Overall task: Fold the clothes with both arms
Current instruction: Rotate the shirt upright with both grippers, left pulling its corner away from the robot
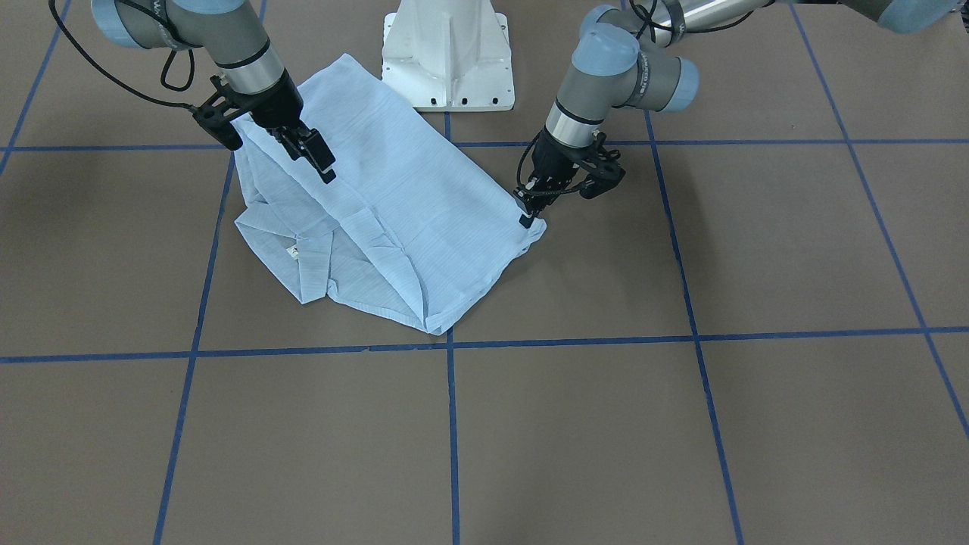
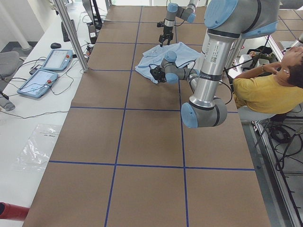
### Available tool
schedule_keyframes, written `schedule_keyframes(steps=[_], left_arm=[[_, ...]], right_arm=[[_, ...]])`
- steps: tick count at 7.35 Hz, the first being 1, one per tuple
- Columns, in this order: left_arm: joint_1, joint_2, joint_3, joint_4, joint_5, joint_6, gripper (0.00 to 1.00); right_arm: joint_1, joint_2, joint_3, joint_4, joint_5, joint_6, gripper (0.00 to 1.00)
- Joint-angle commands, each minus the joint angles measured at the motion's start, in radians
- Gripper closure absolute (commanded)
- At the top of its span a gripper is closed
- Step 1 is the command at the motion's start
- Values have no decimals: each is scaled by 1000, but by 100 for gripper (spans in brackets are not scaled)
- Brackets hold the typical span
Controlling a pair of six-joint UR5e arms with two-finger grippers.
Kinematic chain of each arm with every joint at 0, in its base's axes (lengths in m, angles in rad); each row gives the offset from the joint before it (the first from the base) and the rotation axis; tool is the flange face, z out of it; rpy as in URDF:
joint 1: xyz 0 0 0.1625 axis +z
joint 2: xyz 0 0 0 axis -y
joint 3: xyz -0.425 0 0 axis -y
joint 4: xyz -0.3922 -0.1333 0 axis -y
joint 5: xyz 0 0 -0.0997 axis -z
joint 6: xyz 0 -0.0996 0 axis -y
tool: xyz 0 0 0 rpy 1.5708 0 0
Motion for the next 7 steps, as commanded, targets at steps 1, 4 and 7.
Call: schedule_keyframes(steps=[1,4,7], left_arm=[[-88,-26,17,-8,-2,75,100],[-195,-199,287,-105,-2,172,100],[-253,-443,683,-340,2,197,100]], right_arm=[[-3,7,-15,1,-1,7,0],[-3,6,-32,4,-2,7,0],[-5,9,-46,10,-5,-2,0]])
